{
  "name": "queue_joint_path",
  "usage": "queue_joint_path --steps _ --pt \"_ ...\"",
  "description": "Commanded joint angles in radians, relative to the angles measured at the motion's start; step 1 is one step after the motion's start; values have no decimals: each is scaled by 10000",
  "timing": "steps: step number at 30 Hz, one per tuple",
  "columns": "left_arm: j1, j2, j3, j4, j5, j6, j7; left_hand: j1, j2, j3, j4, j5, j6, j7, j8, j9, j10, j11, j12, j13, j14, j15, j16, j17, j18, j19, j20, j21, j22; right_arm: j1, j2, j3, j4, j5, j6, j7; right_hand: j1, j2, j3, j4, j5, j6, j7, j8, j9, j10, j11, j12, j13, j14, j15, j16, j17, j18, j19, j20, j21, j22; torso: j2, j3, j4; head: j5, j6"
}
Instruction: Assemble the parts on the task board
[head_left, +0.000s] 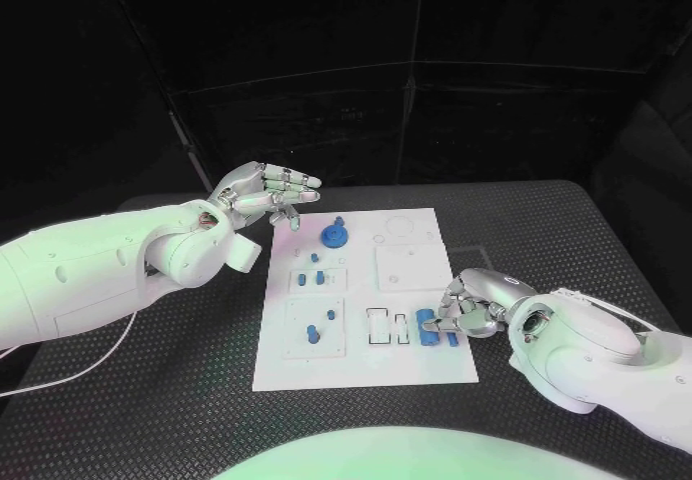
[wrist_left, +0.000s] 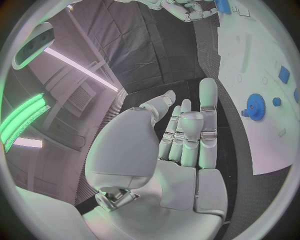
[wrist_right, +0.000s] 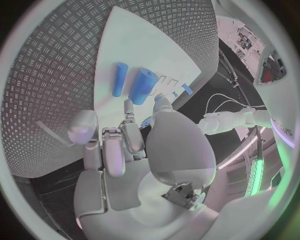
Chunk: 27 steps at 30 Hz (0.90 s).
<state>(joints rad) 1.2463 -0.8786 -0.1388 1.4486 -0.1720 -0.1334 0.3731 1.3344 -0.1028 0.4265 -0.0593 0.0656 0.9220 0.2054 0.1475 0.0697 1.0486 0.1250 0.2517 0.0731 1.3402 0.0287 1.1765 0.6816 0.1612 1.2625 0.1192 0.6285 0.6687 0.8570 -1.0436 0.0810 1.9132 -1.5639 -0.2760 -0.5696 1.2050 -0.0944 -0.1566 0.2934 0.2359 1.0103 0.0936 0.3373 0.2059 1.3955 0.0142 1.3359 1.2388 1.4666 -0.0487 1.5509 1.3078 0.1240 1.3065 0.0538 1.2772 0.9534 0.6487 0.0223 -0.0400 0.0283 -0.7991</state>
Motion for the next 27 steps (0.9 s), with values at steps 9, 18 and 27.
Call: queue_joint_path --steps 9,18,27 --pt "13 -13 7 18 8 108 103 -32 67 -46 -16 46 -51 -10 20 17 -45 -9 35 15 -83 -6 37 -10 197 -24 25 -53 -12 -139 301 1 -212 -226 298 -26 -47 17 -50 -6 4 -4 -44 79 41 84 -19 71 50 949 -53 36 2176 -131 63 16 47 26 8 -1 -7 36 -31" --pt "13 -20 7 34 8 122 94 -44 73 -61 -16 45 -66 -7 45 18 -63 -6 64 16 -88 -3 48 -10 197 -26 29 -53 -11 -217 641 0 -552 -292 329 -11 40 126 -22 -21 78 -43 -54 162 115 103 -30 105 130 954 -64 46 2203 -134 60 4 56 44 10 -3 3 49 -56" --pt "13 -39 7 51 8 142 80 -44 73 -61 -16 45 -66 -7 45 18 -63 -6 64 16 -88 -3 48 -10 197 -26 29 -53 -11 -358 942 -3 -920 -359 362 0 318 353 -40 -44 586 -164 -63 358 298 114 -40 125 255 957 -72 53 2220 -138 53 -7 75 76 2 -6 6 88 -91"
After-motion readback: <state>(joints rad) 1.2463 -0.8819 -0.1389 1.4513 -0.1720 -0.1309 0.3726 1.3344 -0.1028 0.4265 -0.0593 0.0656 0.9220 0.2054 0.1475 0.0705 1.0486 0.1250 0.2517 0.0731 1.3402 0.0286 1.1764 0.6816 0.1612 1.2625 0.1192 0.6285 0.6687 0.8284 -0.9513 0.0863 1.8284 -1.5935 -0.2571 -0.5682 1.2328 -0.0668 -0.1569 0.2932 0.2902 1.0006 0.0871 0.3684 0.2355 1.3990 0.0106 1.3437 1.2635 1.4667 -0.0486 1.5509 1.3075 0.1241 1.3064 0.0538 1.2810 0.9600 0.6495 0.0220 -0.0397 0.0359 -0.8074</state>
